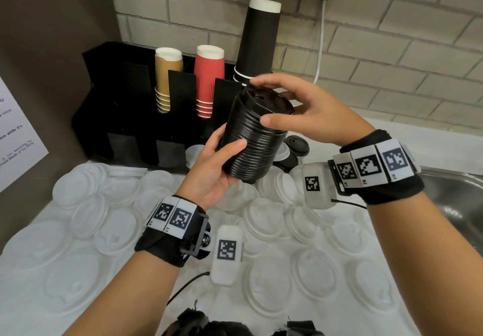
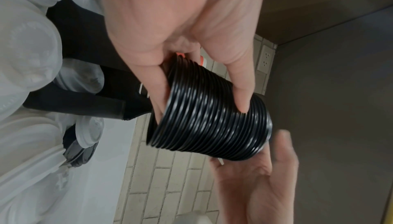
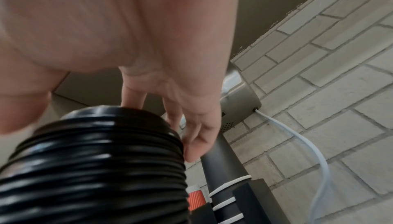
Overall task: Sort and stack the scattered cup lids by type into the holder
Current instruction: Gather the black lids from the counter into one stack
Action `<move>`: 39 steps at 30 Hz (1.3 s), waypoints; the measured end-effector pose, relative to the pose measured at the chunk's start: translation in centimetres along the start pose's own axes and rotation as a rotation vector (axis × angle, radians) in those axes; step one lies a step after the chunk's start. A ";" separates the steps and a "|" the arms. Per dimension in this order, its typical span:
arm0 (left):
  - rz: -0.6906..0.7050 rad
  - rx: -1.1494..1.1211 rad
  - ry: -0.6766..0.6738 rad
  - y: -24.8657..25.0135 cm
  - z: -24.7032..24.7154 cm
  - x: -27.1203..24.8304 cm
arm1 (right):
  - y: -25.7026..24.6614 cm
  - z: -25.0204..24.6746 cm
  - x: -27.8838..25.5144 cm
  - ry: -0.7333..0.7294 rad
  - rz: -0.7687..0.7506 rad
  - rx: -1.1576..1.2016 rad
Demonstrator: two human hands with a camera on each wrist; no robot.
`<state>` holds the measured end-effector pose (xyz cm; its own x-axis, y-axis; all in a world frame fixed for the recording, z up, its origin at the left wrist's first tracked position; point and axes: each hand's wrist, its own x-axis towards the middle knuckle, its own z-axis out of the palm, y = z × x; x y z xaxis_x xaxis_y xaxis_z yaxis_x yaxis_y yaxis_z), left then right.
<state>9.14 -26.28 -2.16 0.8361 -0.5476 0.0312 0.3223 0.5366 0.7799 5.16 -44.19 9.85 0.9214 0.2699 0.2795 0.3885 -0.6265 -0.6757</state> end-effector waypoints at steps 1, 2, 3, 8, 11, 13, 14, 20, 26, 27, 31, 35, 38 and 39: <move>0.007 -0.010 -0.001 0.0 -0.1 0.1 | 0.0 -0.1 0.1 0.025 -0.018 0.020; 0.013 -0.022 0.002 0.0 -0.2 0.1 | 0.4 -0.3 0.3 0.091 -0.009 0.057; 0.019 -0.031 0.006 0.0 -0.3 0.1 | 1.1 -0.5 0.6 0.196 0.027 0.104; 0.055 -0.026 0.023 0.7 -1.0 0.3 | 9.8 -0.8 2.5 0.265 0.631 -0.140; 0.073 -0.028 0.034 1.1 -1.3 0.3 | 15.6 0.5 2.3 -0.233 0.855 -0.537; 0.084 -0.035 0.039 1.2 -1.5 0.4 | 17.9 1.3 2.0 -0.318 0.900 -0.605; 0.089 -0.037 0.043 1.3 -1.6 0.4 | 18.7 1.6 1.9 -0.317 0.918 -0.619; 0.096 -0.016 0.062 1.6 -2.0 0.7 | 21.1 3.1 2.9 -0.298 0.914 -0.605; 0.100 -0.020 0.084 1.5 -2.5 1.0 | 22.0 4.0 3.4 -0.188 0.804 -0.578; 0.102 -0.019 0.087 1.5 -2.5 0.9 | 22.0 4.0 3.5 -0.175 0.802 -0.560; 0.107 -0.011 0.087 1.4 -2.6 0.7 | 21.8 4.2 3.8 -0.174 0.810 -0.503; 0.109 -0.015 0.102 1.5 -3.0 0.7 | 21.2 3.7 4.1 -0.134 0.739 -0.588; 0.108 -0.016 0.111 1.5 -3.2 0.7 | 20.5 2.9 4.2 -0.177 0.697 -0.739; 0.107 -0.016 0.110 1.5 -3.2 0.8 | 20.0 2.6 4.2 -0.206 0.688 -0.815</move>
<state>11.68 -23.84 -2.94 0.9096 -0.4132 0.0445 0.2344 0.5986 0.7660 16.75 -53.69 -4.25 0.9540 -0.2552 -0.1573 -0.2530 -0.9669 0.0341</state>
